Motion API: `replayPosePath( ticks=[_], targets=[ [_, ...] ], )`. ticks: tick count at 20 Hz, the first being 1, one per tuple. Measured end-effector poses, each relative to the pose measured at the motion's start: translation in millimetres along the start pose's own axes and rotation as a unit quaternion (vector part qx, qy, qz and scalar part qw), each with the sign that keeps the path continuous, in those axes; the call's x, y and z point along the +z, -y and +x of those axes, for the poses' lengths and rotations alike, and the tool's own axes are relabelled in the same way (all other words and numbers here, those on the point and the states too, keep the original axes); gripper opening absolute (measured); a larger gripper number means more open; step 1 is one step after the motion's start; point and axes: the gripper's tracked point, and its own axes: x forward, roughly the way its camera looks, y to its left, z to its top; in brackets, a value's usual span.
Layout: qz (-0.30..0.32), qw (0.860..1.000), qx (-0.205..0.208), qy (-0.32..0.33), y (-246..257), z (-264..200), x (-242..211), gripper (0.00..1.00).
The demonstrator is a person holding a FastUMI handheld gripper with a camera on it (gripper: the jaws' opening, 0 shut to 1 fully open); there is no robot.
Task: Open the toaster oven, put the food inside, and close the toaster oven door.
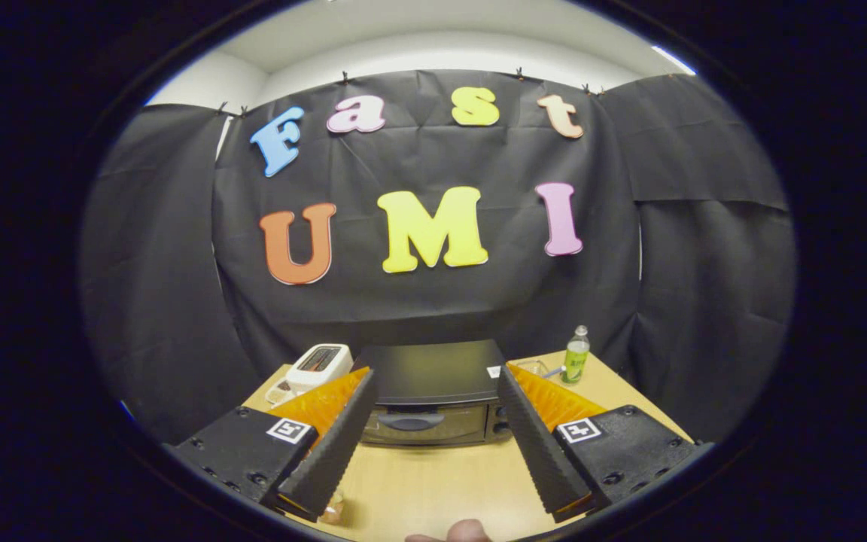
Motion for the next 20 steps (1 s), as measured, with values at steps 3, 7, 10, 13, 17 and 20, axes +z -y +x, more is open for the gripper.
replayPosePath(
  ticks=[3, 7, 10, 13, 17, 20],
  targets=[
    [0.000, 1.000, 0.011, -0.017, -4.8, 44.1, -23.1, 1.00],
    [-0.001, 0.999, 0.011, -0.043, -5.3, 106.4, -58.6, 1.00],
    [-0.005, 0.998, 0.004, -0.070, -5.7, 146.0, -88.2, 1.00],
    [-0.012, 0.996, 0.003, -0.085, -10.6, 171.7, -109.8, 1.00],
    [-0.033, 0.996, -0.003, -0.088, -12.5, 186.9, -127.4, 1.00],
    [-0.056, 0.995, -0.015, -0.085, -14.8, 185.5, -131.7, 1.00]
  ],
)
